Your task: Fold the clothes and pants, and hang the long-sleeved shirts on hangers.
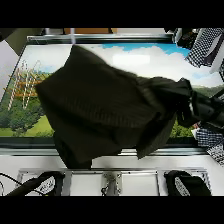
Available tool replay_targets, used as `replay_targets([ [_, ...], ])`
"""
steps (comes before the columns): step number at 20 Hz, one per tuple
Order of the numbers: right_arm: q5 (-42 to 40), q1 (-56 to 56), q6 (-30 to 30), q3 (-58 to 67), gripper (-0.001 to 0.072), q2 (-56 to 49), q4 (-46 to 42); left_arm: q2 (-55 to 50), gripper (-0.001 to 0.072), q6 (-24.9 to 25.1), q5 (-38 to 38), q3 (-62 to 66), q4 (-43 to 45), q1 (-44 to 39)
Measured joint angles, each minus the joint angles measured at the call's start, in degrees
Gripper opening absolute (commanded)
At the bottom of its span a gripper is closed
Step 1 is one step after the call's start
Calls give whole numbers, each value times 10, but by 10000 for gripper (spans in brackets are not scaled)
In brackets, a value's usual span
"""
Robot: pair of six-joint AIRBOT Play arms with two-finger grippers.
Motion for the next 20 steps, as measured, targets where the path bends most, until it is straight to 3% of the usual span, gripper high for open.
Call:
replay_targets([
  [5, -46, -128, -13, 50, 14, 0, 7, 11, 17, 1, -6, -2, 0, 9],
  [9, -109, -250, -12, 116, 13, 0, -42, 28, 17, 1, -2, -47, 0, 11],
  [13, -229, -347, 24, 181, 14, -1, -144, 58, 17, 6, 21, -125, -2, 5],
  [20, -450, -414, 114, 262, 14, -22, -383, 91, 17, 26, 74, -226, -2, -73],
])
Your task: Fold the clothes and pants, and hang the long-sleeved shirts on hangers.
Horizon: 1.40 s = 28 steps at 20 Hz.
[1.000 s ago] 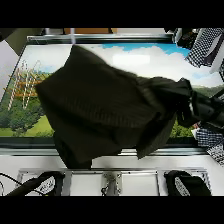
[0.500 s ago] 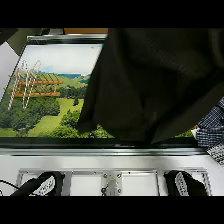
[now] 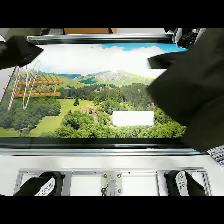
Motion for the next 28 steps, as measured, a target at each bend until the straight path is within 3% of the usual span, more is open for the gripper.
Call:
replay_targets([
  [8, -162, -71, 60, 88, 13, -56, -92, -33, 17, 9, 4, 26, 4, -74],
  [28, -222, -125, 94, 123, 14, -82, -104, -75, 17, 12, -17, 60, 4, -97],
])
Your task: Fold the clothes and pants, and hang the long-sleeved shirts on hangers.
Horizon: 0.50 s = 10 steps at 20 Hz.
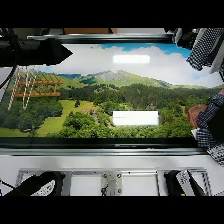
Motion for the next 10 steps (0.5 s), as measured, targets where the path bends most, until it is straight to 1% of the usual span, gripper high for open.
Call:
replay_targets([
  [6, 1, -22, 0, 0, 15, -20, 0, 0, 17, 0, -10, 0, 0, 0],
  [10, 30, -44, 0, 0, 14, -36, -2, 0, 17, -2, -12, 0, -1, 0],
])
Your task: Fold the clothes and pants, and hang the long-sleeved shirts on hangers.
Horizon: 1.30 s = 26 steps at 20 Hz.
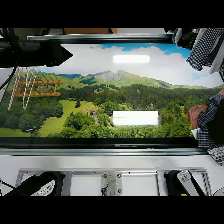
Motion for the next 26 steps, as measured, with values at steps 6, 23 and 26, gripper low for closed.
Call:
replay_targets([
  [6, 50, -18, 0, 0, 15, -16, 0, 0, 17, 0, -1, 0, -1, 0],
  [23, 149, -14, 0, -1, 517, 69, 77, -1, 17, 2, -1, 0, 1, 0],
  [26, 219, 42, 0, -11, 517, 85, 130, -1, 17, 2, -1, 0, 1, 0],
])
